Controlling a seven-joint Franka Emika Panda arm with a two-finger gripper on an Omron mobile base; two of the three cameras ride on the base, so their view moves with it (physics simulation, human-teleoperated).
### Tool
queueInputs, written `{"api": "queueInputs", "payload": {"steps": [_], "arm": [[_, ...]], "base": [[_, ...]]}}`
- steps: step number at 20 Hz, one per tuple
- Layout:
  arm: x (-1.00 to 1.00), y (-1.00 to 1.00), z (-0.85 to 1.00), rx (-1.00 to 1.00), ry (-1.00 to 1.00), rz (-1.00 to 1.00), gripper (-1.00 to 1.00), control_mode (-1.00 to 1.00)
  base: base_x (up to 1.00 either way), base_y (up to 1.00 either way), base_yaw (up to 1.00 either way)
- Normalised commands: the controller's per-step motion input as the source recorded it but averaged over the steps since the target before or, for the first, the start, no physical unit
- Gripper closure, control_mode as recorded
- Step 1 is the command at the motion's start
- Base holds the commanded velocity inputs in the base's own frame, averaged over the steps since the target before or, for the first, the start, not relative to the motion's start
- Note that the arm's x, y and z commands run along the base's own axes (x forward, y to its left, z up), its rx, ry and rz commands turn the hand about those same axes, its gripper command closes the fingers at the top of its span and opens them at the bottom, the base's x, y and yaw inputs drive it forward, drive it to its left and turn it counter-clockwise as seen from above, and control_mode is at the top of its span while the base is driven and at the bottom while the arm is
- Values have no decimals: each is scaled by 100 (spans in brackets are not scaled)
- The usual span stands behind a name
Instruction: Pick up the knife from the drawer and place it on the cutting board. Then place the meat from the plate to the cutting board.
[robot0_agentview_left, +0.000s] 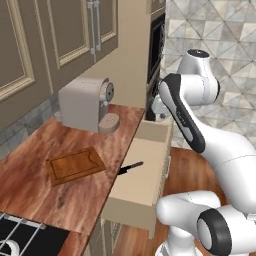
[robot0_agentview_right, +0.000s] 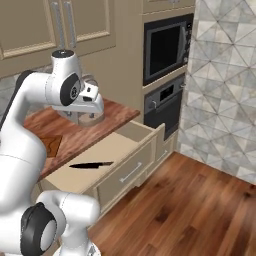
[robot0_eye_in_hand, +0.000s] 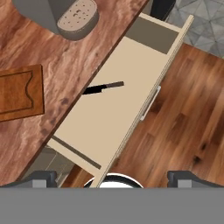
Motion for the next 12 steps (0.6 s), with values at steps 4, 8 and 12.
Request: {"api": "queueInputs", "payload": {"steps": [4,8,12], "arm": [[0,0,0,0,0,0,-100,100],[0,0,0,0,0,0,-100,100],[0,0,0,0,0,0,-100,100]], "base": [[-11,42,-16],[-15,38,-15],[-14,36,-14]]}}
